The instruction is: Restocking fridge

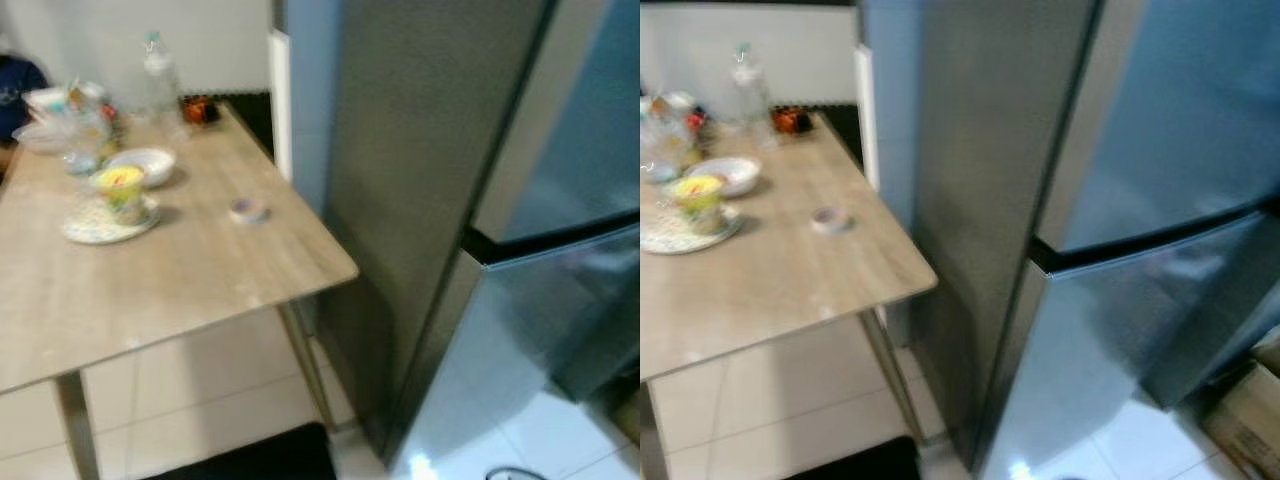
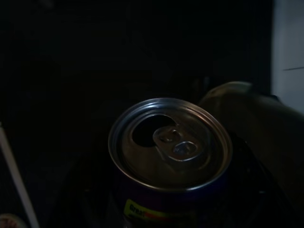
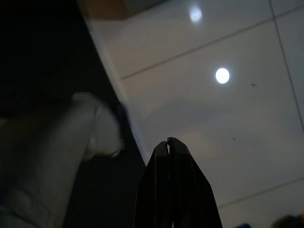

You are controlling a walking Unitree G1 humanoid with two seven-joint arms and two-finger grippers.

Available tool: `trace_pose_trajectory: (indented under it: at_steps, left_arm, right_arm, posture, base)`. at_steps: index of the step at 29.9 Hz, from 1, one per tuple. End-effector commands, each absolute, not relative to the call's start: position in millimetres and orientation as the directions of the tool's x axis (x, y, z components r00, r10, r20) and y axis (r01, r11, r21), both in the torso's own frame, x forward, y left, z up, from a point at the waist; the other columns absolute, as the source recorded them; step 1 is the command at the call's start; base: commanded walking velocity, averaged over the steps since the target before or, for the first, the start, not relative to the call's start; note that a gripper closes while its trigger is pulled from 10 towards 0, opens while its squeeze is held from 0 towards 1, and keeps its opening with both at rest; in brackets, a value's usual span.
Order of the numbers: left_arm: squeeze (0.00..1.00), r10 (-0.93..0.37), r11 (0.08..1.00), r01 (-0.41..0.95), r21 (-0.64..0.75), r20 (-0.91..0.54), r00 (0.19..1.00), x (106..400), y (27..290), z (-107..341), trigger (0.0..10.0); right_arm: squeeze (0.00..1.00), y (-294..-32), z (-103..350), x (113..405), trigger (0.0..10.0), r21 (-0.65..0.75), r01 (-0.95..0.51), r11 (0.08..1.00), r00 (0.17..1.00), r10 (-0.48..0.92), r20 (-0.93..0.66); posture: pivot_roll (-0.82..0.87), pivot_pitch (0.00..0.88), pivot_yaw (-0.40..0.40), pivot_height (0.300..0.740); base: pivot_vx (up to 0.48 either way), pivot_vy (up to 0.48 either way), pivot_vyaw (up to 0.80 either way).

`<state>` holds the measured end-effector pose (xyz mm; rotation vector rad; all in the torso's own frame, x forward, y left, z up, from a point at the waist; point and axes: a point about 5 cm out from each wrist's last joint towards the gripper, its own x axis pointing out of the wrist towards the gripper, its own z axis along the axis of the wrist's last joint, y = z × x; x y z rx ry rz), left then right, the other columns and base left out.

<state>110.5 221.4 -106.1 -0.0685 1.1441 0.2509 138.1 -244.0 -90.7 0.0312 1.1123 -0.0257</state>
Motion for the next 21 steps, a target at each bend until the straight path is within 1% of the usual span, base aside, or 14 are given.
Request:
trace_pose_trajectory:
  at_steps: [1, 7, 12, 18, 20, 21]
  left_arm:
    - [0.0, 0.16, 0.972, -0.22, 0.08, -0.912, 0.379, 108, 222, -107, 10.0]
    - [0.0, 0.164, 0.972, -0.221, 0.084, -0.913, 0.374, 106, 223, -107, 10.0]
    - [0.0, 0.17, 0.967, -0.239, 0.082, -0.912, 0.374, 106, 223, -107, 10.0]
    - [0.0, 0.16, 0.968, -0.242, 0.068, -0.909, 0.384, 108, 221, -107, 10.0]
    - [0.0, 0.153, 0.973, -0.22, 0.071, -0.911, 0.384, 108, 220, -107, 10.0]
    - [0.0, 0.146, 0.975, -0.21, 0.068, -0.912, 0.382, 108, 219, -107, 10.0]
  right_arm:
    - [0.0, -245, -89, 141, 10.0, 0.013, 0.036, 0.999, 0.455, -0.005, -0.89]
    - [0.0, -242, -87, 147, 10.0, 0.04, 0.018, 0.999, 0.479, 0.027, -0.877]
    - [0.0, -249, -84, 151, 10.0, 0.01, 0.029, 1.0, 0.495, -0.006, -0.869]
    - [0.0, -250, -83, 152, 10.0, 0.001, 0.023, 1.0, 0.496, -0.011, -0.868]
    - [0.0, -251, -83, 153, 10.0, 0.001, 0.023, 1.0, 0.498, -0.011, -0.867]
    - [0.0, -251, -83, 153, 10.0, 0.001, 0.023, 1.0, 0.499, -0.011, -0.867]
  posture:
    - [-0.09, 0.0, -0.011, 0.74]
    - [-0.09, 0.0, -0.01, 0.74]
    - [-0.1, 0.0, -0.008, 0.74]
    - [-0.1, 0.0, -0.008, 0.74]
    - [-0.1, 0.0, -0.011, 0.74]
    - [-0.1, 0.0, -0.011, 0.74]
  base:
    - [0.0, -0.469, 0.0]
    - [0.0, -0.413, 0.0]
    - [0.0, 0.0, 0.0]
    - [0.0, 0.0, 0.0]
    - [0.0, 0.0, 0.0]
    - [0.0, -0.48, 0.0]
